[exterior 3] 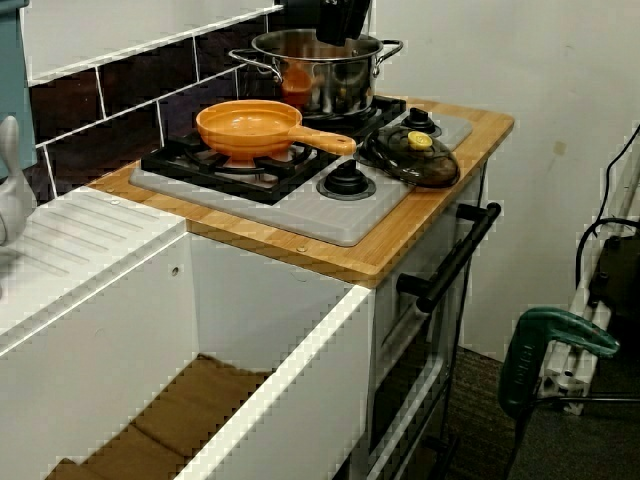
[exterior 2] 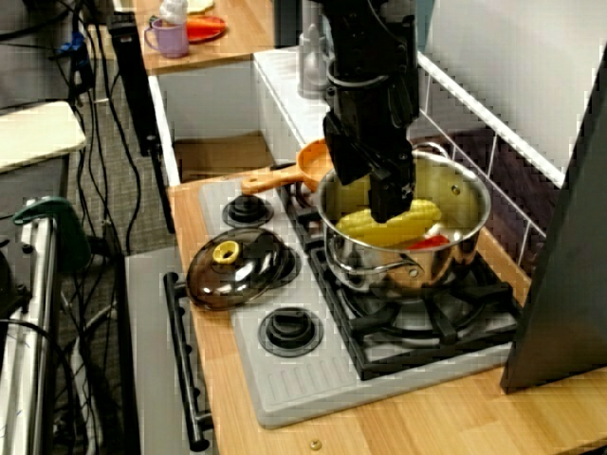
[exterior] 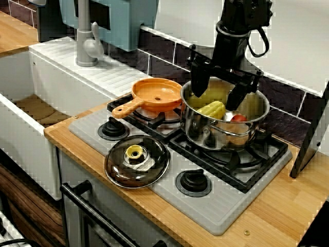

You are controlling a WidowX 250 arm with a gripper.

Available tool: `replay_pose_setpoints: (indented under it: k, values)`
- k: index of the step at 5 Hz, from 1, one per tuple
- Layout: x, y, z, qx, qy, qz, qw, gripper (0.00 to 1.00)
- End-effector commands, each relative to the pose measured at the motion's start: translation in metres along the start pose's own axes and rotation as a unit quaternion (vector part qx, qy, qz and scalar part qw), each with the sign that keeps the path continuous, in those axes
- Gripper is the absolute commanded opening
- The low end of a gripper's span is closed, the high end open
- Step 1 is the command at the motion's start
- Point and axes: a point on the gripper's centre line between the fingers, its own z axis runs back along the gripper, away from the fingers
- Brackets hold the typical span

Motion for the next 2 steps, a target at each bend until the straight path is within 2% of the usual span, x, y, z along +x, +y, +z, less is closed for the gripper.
replay_pose_setpoints:
  k: [1,2]
  values:
    - [0.022,0.0154,0.0285,-0.01,-0.05,0.016,0.9986,1.0]
    - [0.0266,0.02,0.0257,-0.007,-0.054,0.022,0.9983,1.0]
